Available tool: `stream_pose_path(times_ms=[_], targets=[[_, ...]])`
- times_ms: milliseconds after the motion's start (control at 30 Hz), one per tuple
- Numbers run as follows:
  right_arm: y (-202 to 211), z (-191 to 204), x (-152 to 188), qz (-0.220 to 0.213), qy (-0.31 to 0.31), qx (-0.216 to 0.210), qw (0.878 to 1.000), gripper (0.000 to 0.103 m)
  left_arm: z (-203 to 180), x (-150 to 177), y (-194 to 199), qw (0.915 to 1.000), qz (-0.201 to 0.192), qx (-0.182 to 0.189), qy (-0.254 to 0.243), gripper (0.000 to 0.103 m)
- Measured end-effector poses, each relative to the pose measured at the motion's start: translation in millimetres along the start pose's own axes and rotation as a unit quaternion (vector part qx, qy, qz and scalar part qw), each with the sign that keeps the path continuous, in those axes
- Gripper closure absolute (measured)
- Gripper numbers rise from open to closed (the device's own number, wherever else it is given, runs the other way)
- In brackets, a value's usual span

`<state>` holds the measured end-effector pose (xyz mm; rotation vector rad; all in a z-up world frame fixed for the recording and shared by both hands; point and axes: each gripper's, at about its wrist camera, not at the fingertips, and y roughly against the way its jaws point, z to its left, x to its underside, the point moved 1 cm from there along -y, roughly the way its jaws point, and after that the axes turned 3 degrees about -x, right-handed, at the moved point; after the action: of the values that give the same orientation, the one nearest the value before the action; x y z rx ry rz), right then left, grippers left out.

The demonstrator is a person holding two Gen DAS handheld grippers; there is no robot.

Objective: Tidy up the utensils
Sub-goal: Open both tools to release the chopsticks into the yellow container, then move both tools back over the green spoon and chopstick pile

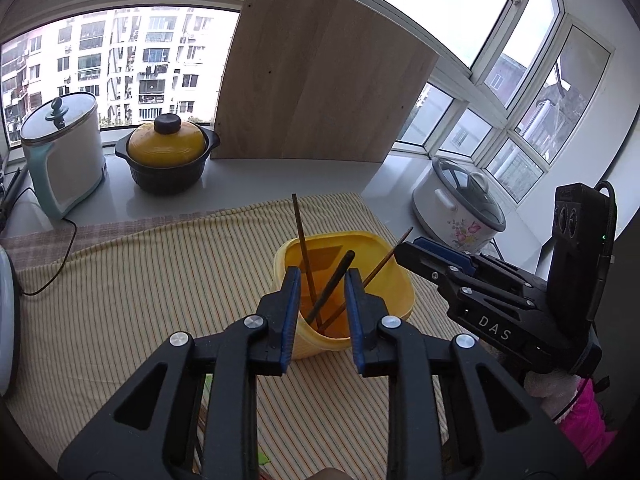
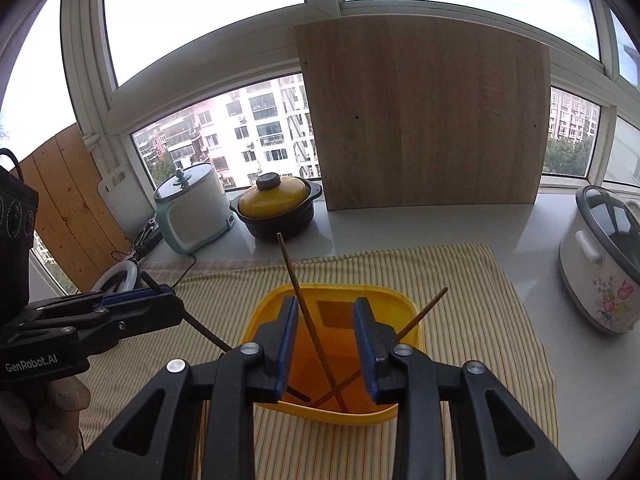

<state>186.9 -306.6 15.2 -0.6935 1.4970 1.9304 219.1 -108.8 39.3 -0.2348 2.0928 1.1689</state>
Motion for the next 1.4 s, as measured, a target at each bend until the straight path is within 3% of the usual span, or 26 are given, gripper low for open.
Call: stream_pose_path(times_ms=[333,500,933,1400], targets=[[24.0,11.0,6.4,-0.019,-0.004,-0.024,1.000,0.073,39.7,6.7,44.9,0.9991,-0.035,-0.013,0.022,0.082],[36.6,29.0,18.9,-0.020,0.016,-0.043,0.999,0.073,66.6,21.4,55.2,0.9985,-0.030,-0.031,0.034,0.082],[-2.6,80.4,90.0,0.070,0.072,-0.080,0.992,0.073,117.6,94.9,10.0,0.9933,0.068,-0.078,0.052,0.082],[-71.1,78.6,143.2,0.172,0.008,-0.102,0.980,0.074,123.1,140.7,-47.9,0.9810,0.172,-0.084,0.031,0.082]])
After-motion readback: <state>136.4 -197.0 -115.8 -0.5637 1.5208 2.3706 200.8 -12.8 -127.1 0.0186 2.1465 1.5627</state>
